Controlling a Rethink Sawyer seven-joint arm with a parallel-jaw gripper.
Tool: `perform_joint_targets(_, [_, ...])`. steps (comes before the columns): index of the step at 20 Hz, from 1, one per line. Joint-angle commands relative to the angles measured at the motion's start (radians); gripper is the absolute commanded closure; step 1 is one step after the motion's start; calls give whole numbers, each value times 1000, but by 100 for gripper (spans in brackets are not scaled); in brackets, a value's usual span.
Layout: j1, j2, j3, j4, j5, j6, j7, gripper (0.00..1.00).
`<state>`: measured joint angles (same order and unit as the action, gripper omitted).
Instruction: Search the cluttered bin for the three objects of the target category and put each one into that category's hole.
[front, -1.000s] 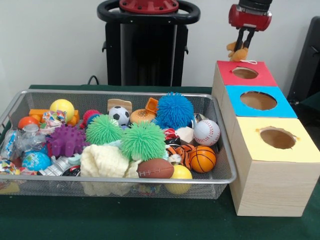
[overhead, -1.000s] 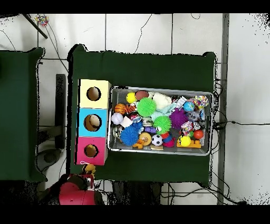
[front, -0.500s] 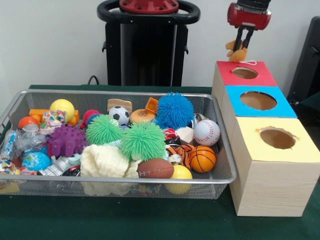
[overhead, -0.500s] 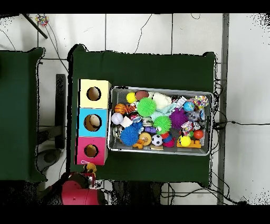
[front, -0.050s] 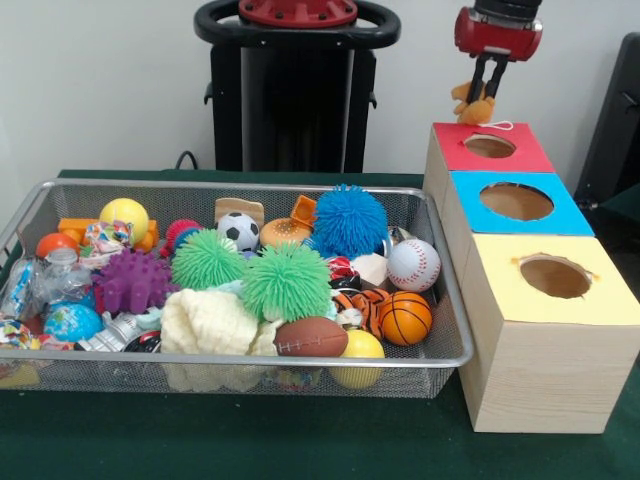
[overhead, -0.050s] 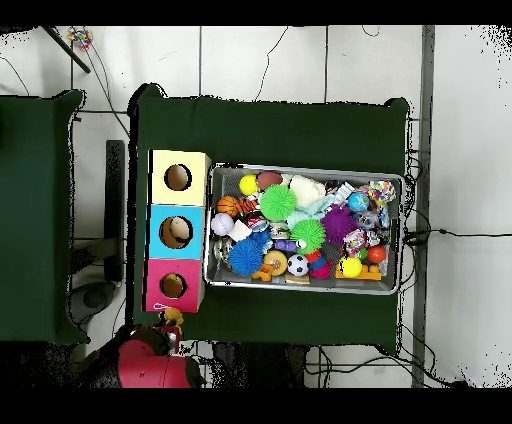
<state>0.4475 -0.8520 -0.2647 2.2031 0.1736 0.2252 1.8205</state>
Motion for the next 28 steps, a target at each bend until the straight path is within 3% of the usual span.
perform_joint_targets(1, [-26, 36, 45, -141, 77, -127, 240, 100])
perform_joint_targets(6, [16, 64, -11, -227, 92, 49, 239, 100])
perform_joint_targets(11, [10, 74, -22, -273, 82, 115, 224, 100])
perform_joint_targets(18, [-12, 81, -8, -299, 59, 140, 205, 100])
perform_joint_targets(28, [-21, 84, 3, -320, 63, 95, 218, 100])
